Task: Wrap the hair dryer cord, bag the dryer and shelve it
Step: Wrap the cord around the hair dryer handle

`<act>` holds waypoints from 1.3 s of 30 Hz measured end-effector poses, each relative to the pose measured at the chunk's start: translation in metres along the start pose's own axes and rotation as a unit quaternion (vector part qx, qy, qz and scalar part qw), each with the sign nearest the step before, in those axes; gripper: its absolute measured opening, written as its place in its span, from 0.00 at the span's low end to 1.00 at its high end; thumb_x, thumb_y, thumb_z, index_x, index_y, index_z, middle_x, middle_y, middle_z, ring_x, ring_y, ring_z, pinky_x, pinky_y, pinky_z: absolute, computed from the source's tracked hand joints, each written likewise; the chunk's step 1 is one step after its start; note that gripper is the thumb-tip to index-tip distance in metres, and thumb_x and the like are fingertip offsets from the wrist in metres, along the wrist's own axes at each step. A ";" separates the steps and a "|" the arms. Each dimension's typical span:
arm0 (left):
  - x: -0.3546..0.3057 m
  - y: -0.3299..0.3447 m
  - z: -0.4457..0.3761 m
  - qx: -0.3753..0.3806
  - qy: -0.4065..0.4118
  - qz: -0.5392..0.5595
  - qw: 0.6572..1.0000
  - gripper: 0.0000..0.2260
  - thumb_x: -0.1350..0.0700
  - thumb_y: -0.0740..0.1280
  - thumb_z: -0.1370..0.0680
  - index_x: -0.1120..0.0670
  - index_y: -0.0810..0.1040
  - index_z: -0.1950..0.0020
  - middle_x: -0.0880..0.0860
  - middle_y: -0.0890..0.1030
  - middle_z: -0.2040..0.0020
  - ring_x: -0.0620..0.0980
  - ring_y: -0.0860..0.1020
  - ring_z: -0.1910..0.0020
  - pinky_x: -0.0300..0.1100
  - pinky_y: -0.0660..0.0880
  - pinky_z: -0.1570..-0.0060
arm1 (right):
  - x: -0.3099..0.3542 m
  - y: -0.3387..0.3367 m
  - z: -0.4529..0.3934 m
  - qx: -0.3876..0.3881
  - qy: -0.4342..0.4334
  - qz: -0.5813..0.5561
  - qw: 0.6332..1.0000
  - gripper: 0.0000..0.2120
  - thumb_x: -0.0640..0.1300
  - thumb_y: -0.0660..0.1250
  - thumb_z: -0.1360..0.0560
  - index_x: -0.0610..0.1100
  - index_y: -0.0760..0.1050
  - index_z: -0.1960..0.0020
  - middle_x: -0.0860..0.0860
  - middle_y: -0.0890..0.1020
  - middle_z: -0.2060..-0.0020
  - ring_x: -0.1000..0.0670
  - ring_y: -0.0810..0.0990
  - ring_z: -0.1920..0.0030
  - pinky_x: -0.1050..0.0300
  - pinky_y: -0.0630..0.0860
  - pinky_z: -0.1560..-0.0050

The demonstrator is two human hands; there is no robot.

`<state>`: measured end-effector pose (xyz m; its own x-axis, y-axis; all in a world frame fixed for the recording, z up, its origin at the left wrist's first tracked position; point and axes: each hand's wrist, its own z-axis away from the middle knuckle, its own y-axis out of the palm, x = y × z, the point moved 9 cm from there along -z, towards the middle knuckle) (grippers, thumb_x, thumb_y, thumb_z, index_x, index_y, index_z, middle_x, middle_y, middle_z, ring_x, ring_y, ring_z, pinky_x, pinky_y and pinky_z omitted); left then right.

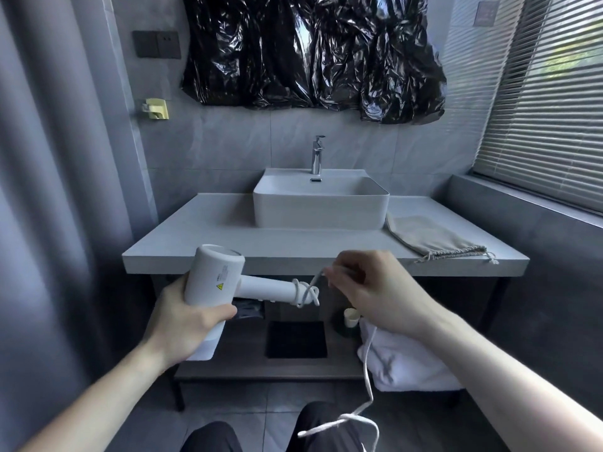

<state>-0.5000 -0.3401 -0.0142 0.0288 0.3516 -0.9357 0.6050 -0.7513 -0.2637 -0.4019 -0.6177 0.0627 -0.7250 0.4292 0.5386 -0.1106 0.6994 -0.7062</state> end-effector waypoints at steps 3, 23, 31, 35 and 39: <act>-0.010 0.006 0.010 0.059 0.030 -0.021 0.998 0.18 0.51 0.80 0.42 0.53 0.82 0.56 0.54 0.84 0.62 0.46 0.78 0.66 0.47 0.74 0.59 | -0.011 -0.011 -0.015 -0.046 0.008 -0.010 0.999 0.18 0.49 0.71 0.18 0.53 0.79 0.66 0.59 0.75 0.76 0.56 0.70 0.73 0.64 0.64 0.69; -0.049 0.007 0.024 0.081 0.002 0.212 0.974 0.20 0.49 0.77 0.45 0.56 0.87 0.57 0.59 0.85 0.60 0.55 0.83 0.64 0.48 0.78 0.62 | -0.096 0.075 -0.001 0.004 0.213 -0.291 0.932 0.25 0.57 0.68 0.16 0.48 0.81 0.70 0.56 0.65 0.78 0.55 0.61 0.76 0.62 0.57 0.74; -0.062 -0.032 -0.006 -0.017 0.007 0.259 0.966 0.21 0.49 0.76 0.42 0.54 0.87 0.51 0.54 0.87 0.58 0.52 0.85 0.63 0.46 0.81 0.61 | -0.098 0.122 0.047 0.155 0.191 -0.145 0.958 0.28 0.62 0.63 0.16 0.44 0.82 0.63 0.53 0.62 0.75 0.55 0.60 0.75 0.60 0.59 0.71; -0.054 -0.048 -0.021 -0.078 -0.007 0.242 0.967 0.15 0.54 0.75 0.36 0.55 0.85 0.50 0.51 0.87 0.62 0.53 0.85 0.62 0.46 0.79 0.58 | -0.085 0.122 0.058 0.155 0.149 -0.080 0.973 0.24 0.62 0.66 0.17 0.44 0.78 0.62 0.56 0.69 0.75 0.57 0.66 0.72 0.60 0.65 0.67; -0.031 -0.057 -0.027 -0.133 -0.042 0.214 0.967 0.20 0.54 0.76 0.36 0.59 0.86 0.46 0.57 0.85 0.54 0.56 0.82 0.57 0.45 0.79 0.59 | -0.044 0.103 0.057 0.119 0.046 -0.031 0.991 0.11 0.61 0.68 0.19 0.54 0.74 0.45 0.57 0.76 0.70 0.54 0.74 0.66 0.59 0.71 0.61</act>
<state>-0.5137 -0.2937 0.0364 0.2647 -0.0146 -0.9642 0.7354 -0.6437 0.2116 -0.4199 -0.5976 -0.0601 -0.6481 0.4483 0.6156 -0.3181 0.5751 -0.7537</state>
